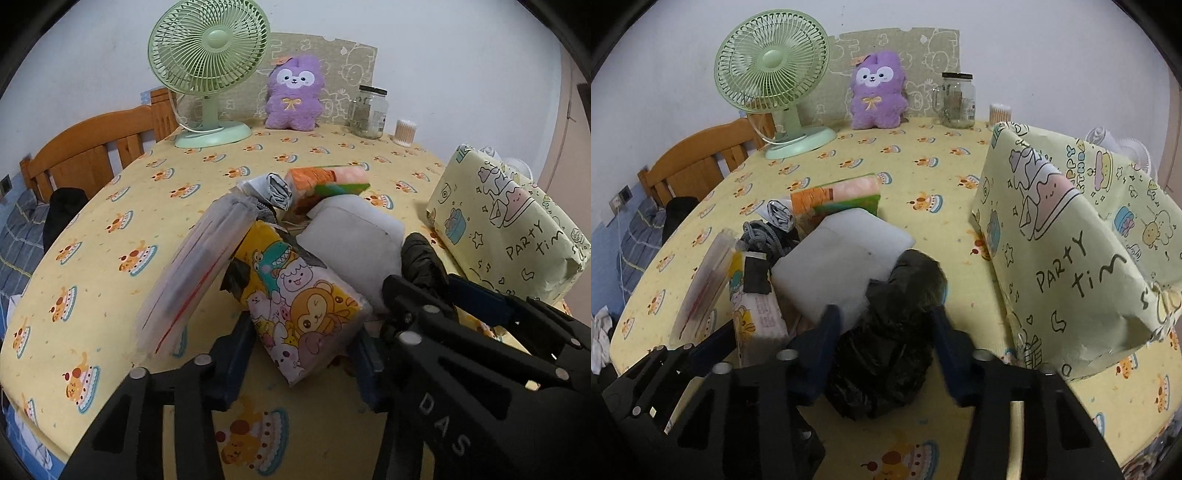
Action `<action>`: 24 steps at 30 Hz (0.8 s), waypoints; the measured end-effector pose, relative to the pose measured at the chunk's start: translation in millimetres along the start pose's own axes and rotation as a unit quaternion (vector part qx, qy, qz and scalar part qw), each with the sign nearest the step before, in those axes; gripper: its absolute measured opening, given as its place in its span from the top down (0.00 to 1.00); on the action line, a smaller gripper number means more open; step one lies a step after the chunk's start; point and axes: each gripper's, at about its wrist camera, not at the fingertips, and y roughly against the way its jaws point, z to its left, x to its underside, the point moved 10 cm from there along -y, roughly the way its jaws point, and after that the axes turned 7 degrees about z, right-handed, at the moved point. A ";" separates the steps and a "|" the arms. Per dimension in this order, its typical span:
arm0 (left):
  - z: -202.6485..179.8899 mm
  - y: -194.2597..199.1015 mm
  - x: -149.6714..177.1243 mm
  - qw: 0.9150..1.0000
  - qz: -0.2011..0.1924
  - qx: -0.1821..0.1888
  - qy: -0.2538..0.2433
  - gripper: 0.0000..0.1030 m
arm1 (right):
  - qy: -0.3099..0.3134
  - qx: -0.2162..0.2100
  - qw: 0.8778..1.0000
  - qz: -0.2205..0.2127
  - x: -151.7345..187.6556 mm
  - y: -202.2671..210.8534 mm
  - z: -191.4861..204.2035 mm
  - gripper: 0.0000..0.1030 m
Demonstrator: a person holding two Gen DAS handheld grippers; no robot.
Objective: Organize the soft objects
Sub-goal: 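Move both tools down toward the pile of items on the table, then grasp the black wrapped bundle with the right tool while the left tool grasps the bear-print tissue pack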
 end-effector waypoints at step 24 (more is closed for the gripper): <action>-13.3 40.1 -29.9 0.999 -0.047 -0.011 -0.014 0.81 | -0.011 0.001 0.999 -0.050 -23.3 47.6 -10.8 0.67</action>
